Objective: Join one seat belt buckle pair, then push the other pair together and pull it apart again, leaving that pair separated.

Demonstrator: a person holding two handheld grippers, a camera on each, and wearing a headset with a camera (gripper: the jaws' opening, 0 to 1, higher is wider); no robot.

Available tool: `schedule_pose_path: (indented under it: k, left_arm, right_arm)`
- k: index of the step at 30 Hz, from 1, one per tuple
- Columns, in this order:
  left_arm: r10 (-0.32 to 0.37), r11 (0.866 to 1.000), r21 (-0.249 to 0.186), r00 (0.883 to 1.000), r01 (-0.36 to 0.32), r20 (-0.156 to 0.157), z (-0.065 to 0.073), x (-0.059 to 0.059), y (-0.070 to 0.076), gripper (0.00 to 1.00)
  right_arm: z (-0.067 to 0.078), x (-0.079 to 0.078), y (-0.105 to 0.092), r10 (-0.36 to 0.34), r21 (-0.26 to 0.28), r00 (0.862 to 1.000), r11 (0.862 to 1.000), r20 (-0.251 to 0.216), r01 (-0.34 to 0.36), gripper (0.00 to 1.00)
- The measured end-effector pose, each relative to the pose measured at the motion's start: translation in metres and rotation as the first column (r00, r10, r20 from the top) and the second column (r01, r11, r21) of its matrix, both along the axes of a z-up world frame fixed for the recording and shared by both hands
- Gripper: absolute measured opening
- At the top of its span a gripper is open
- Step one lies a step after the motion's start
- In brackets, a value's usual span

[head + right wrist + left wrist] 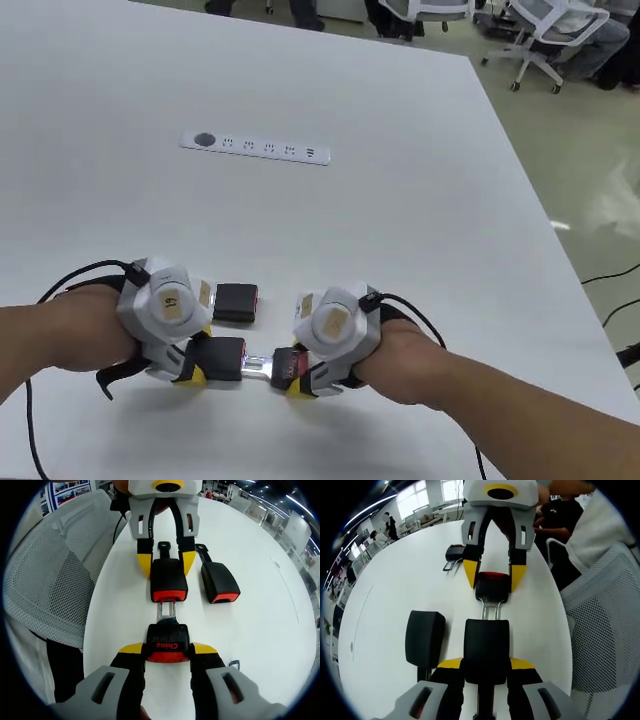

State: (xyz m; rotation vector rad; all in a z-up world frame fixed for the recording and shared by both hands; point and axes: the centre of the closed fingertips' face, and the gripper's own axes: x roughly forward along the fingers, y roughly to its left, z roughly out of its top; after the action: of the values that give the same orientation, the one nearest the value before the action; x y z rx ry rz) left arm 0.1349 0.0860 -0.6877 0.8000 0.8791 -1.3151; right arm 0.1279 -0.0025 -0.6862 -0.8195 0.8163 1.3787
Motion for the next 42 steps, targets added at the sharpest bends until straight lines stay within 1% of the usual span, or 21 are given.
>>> schedule_pose_path:
  k: [6,8,9,12,16,22,29,34,40,42]
  left_arm:
    - [0.0,1.0,-0.001,1.0,-0.001,-0.001,0.0,0.001,0.0,0.33]
    - [-0.008,1.0,-0.001,1.0,0.008,-0.001,0.0,0.0,0.0,0.33]
    - [-0.014,1.0,0.002,1.0,0.014,-0.002,-0.001,0.0,0.0,0.33]
    - [-0.024,1.0,0.008,1.0,0.024,0.0,-0.001,0.0,0.0,0.33]
    - [-0.028,1.0,0.008,1.0,0.028,0.0,-0.001,0.0,-0.001,0.33]
    - [-0.029,1.0,-0.01,1.0,0.029,-0.004,-0.001,0.0,0.0,0.32]
    - [-0.028,0.999,-0.014,1.0,0.028,-0.001,0.002,-0.002,-0.002,0.32]
    - [-0.023,0.999,-0.023,1.0,0.023,0.0,0.001,0.0,-0.001,0.32]
    - [-0.025,0.999,-0.028,1.0,0.025,0.0,0.002,0.001,-0.002,0.32]
    - [-0.024,0.999,-0.029,1.0,0.024,0.0,0.003,0.0,-0.002,0.32]
  right_arm:
    - [0.0,0.003,0.007,-0.001,0.024,1.0,1.0,0.0,0.001,0.33]
    - [0.0,0.002,0.009,-0.004,0.036,1.0,0.999,-0.007,0.004,0.33]
    - [-0.001,0.002,0.008,-0.002,0.029,1.0,1.0,-0.007,0.002,0.33]
    - [0.0,0.002,0.009,0.009,0.034,1.0,0.999,-0.006,-0.009,0.32]
    - [0.0,0.003,0.01,0.001,0.031,1.0,1.0,-0.003,-0.001,0.32]
    - [-0.001,0.005,0.013,-0.003,0.028,1.0,1.0,-0.004,0.003,0.31]
    - [-0.003,0.006,0.017,-0.006,0.022,1.0,1.0,-0.003,0.006,0.31]
    - [-0.002,0.007,0.018,-0.004,0.026,1.0,1.0,-0.007,0.004,0.31]
    - [-0.002,0.009,0.018,-0.016,0.03,1.0,0.999,-0.002,0.016,0.31]
    - [-0.001,0.007,0.02,-0.008,0.025,1.0,1.0,0.006,0.008,0.31]
